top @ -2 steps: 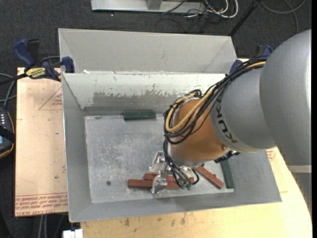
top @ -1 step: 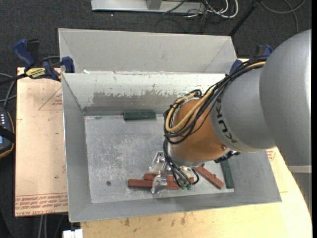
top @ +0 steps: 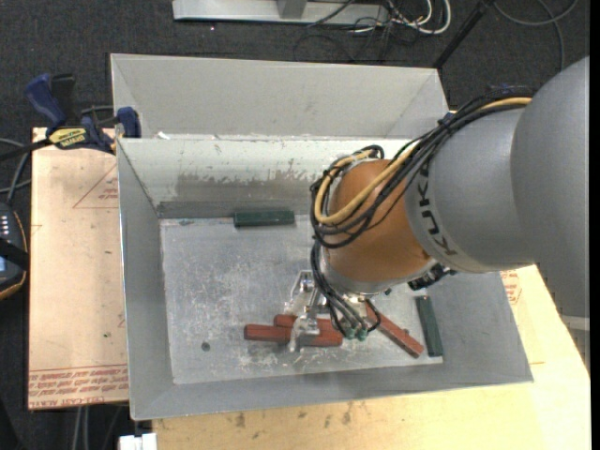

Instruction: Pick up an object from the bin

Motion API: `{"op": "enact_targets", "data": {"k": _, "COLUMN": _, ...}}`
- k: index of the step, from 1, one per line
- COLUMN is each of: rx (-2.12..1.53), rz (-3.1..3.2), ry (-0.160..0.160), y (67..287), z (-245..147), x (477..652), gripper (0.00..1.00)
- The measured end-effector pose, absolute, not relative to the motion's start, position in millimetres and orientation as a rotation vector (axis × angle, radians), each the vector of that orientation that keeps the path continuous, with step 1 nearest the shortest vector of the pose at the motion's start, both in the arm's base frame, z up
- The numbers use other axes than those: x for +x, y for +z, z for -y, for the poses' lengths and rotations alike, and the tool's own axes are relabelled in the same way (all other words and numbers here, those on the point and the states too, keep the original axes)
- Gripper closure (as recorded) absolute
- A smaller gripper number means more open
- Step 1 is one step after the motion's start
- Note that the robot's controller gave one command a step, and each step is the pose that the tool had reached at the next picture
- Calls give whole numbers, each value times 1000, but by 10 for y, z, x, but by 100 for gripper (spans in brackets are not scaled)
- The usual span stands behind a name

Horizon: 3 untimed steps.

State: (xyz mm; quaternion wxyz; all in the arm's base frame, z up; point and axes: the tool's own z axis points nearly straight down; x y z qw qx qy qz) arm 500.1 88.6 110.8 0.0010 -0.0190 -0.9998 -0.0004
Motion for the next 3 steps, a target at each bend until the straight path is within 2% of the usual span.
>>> {"op": "enact_targets", "data": {"k": 1, "rx": -82, "rz": 3143, "ry": -2, "y": 1320, "z": -818, "x": 5010, "gripper": 100}}
{"op": "enact_targets", "data": {"k": 2, "rx": -86, "rz": 3133, "ry": 1, "y": 1806, "z": -861, "x": 4928, "gripper": 100}}
{"op": "enact_targets", "data": {"k": 3, "rx": -88, "rz": 3142, "ry": -2, "y": 2231, "z": -836, "x": 5121, "gripper": 100}}
